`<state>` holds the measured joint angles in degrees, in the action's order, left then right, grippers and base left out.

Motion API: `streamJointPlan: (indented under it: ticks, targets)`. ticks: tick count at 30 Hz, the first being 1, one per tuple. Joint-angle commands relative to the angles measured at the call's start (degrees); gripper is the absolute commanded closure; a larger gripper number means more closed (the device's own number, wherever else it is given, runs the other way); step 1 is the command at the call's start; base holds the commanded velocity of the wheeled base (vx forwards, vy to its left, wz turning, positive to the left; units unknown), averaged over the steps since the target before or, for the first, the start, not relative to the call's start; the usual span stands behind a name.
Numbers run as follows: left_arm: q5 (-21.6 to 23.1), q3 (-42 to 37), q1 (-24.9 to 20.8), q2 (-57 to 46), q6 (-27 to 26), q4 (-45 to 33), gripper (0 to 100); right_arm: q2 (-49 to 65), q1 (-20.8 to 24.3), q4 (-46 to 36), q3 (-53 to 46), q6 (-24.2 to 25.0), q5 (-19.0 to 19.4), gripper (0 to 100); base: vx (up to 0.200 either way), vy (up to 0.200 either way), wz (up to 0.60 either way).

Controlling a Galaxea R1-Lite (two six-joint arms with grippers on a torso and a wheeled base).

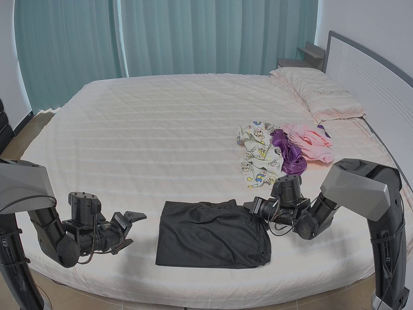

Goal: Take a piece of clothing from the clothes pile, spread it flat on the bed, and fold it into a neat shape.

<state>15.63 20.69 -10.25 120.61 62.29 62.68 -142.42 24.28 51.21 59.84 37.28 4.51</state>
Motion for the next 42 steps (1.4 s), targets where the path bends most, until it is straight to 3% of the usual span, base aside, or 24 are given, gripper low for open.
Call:
streamJointPlan:
  ticks: [1,12,21,42]
  targets:
    - [0.0,0.0,0.0,0.1,0.0,0.1,0,-0.1,-0.4,-0.1,0.7,0.0,0.0,100,0.000,0.000,0.00]
    - [0.0,0.0,0.0,0.1,0.0,0.1,0,0.2,-3.4,0.6,1.8,0.8,-0.3,100,0.000,0.000,0.00]
    - [0.0,0.0,0.0,0.1,0.0,0.1,0,-1.9,-4.3,0.6,4.8,4.6,-1.2,100,0.000,0.000,0.00]
    - [0.0,0.0,0.0,0.1,0.0,0.1,0,-2.7,-5.8,-0.3,5.1,5.1,-2.4,100,0.000,0.000,0.00]
